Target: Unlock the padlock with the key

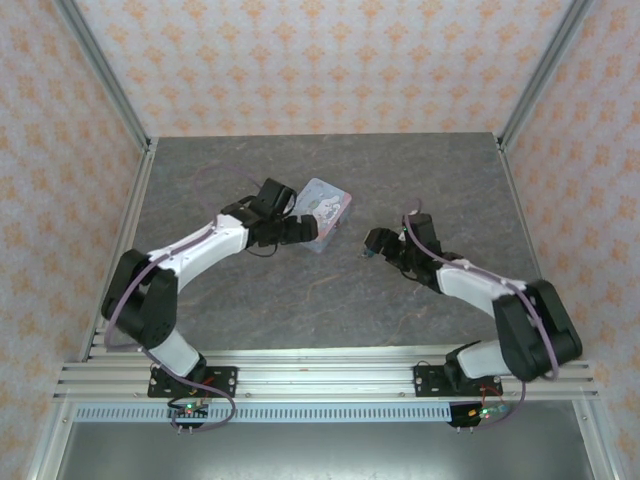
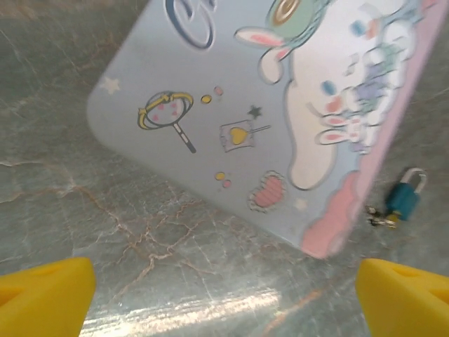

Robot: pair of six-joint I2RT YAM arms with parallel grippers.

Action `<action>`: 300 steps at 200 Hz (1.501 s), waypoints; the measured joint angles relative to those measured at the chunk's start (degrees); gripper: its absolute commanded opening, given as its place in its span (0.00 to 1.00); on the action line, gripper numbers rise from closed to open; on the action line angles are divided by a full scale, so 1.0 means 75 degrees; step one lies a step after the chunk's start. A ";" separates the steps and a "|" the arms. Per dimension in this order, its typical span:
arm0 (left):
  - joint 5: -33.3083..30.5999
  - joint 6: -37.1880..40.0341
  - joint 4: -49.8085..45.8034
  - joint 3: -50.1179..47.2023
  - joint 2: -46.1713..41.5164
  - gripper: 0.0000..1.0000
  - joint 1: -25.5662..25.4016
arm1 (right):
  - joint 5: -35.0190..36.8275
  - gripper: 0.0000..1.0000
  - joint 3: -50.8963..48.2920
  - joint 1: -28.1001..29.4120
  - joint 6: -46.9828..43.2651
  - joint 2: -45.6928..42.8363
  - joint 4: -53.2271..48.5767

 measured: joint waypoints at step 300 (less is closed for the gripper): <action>-0.3657 0.3966 0.9087 -0.5706 -0.0682 1.00 0.3063 | 0.4054 0.99 -0.1405 -0.2521 -0.4741 0.1571 0.4768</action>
